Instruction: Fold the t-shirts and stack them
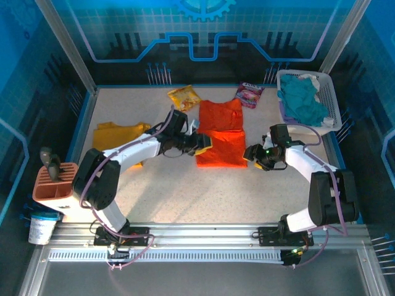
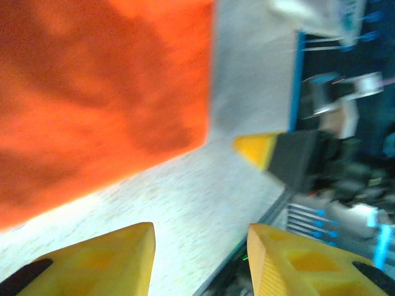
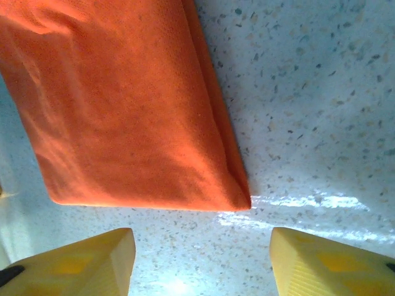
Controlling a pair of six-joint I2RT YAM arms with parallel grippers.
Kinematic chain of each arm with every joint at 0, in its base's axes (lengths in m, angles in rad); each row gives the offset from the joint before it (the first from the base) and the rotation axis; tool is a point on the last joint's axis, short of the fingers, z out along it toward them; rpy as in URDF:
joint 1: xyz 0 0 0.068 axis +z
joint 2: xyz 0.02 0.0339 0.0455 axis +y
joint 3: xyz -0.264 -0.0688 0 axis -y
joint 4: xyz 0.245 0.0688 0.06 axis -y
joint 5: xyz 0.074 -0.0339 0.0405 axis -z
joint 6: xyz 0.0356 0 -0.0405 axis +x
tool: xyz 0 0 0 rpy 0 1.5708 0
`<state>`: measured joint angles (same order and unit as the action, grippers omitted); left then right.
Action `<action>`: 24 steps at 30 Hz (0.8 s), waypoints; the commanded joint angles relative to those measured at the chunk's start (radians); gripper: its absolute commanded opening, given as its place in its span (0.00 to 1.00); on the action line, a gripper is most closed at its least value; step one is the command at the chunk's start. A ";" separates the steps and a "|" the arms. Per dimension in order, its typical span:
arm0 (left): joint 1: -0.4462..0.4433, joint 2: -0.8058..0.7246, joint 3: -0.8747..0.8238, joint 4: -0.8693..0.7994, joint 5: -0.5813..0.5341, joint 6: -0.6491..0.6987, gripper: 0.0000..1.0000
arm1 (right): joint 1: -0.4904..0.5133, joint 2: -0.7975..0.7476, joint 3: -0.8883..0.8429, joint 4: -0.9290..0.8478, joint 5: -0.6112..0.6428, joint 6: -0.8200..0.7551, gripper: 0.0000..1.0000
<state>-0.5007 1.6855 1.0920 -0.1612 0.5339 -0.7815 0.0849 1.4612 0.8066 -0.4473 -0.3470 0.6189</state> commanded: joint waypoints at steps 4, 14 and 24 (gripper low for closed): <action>-0.016 0.013 -0.139 -0.096 -0.101 0.045 0.43 | 0.053 0.106 0.059 -0.006 0.039 -0.061 0.56; -0.040 0.103 -0.123 -0.021 -0.155 -0.041 0.42 | 0.104 0.174 0.068 0.032 0.078 -0.042 0.48; -0.055 0.104 -0.115 0.026 -0.235 -0.071 0.40 | 0.116 0.179 0.067 0.041 0.098 -0.040 0.44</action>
<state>-0.5468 1.7889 0.9470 -0.1844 0.3553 -0.8398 0.1841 1.6329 0.8528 -0.4168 -0.2630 0.5823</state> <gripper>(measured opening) 0.405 0.441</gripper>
